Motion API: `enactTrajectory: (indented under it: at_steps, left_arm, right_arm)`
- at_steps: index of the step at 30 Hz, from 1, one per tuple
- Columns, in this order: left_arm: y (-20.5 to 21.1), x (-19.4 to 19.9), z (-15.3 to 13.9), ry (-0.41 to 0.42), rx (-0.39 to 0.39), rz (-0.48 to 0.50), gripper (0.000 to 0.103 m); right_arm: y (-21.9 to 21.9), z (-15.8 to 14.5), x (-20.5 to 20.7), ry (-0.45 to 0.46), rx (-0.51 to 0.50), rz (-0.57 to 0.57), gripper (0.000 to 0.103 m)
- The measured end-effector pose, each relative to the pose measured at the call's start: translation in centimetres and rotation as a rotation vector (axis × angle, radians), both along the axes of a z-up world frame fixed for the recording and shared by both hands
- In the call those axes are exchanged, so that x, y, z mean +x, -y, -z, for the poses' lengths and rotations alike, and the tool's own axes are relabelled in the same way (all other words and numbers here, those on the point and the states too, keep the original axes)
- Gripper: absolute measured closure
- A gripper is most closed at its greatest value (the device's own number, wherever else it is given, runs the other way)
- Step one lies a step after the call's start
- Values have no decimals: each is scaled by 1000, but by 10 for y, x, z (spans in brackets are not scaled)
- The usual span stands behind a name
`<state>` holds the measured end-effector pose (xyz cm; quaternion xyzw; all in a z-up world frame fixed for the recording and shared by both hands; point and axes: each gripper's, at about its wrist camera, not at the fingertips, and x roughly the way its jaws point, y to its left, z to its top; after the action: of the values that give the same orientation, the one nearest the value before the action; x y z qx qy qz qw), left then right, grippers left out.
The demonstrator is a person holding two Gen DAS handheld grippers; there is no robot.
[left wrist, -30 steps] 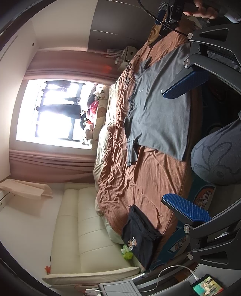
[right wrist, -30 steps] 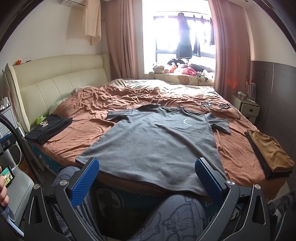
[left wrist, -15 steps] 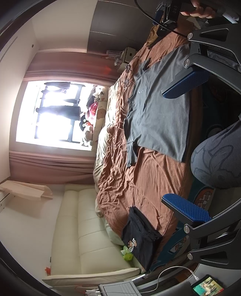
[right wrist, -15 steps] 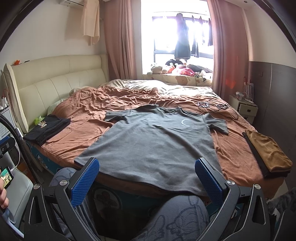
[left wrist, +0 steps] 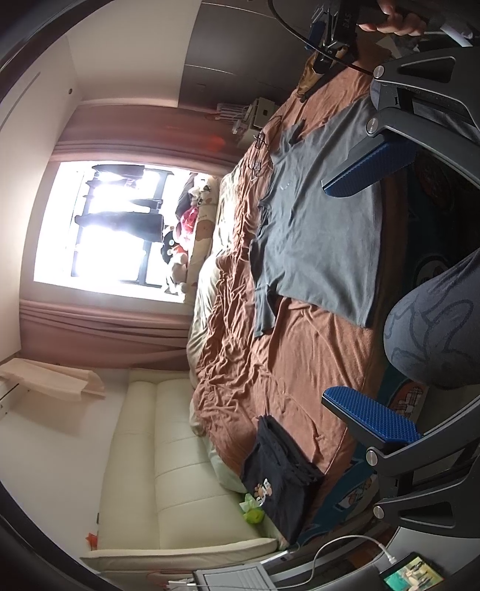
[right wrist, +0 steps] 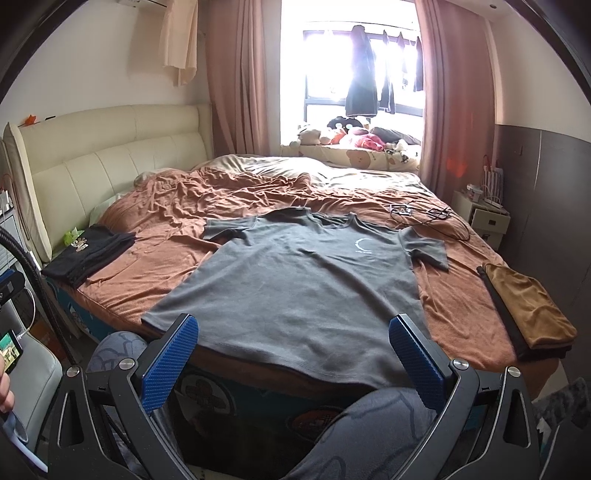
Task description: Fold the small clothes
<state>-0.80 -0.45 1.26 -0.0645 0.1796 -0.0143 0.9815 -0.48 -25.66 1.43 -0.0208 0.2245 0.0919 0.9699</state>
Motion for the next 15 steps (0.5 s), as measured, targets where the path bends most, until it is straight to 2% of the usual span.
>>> enactTrajectory:
  at_steps: [15]
  left_arm:
    - [7,36,-13,-2,35,27,0]
  right_arm:
    - [14,4,27,12,54,22,0]
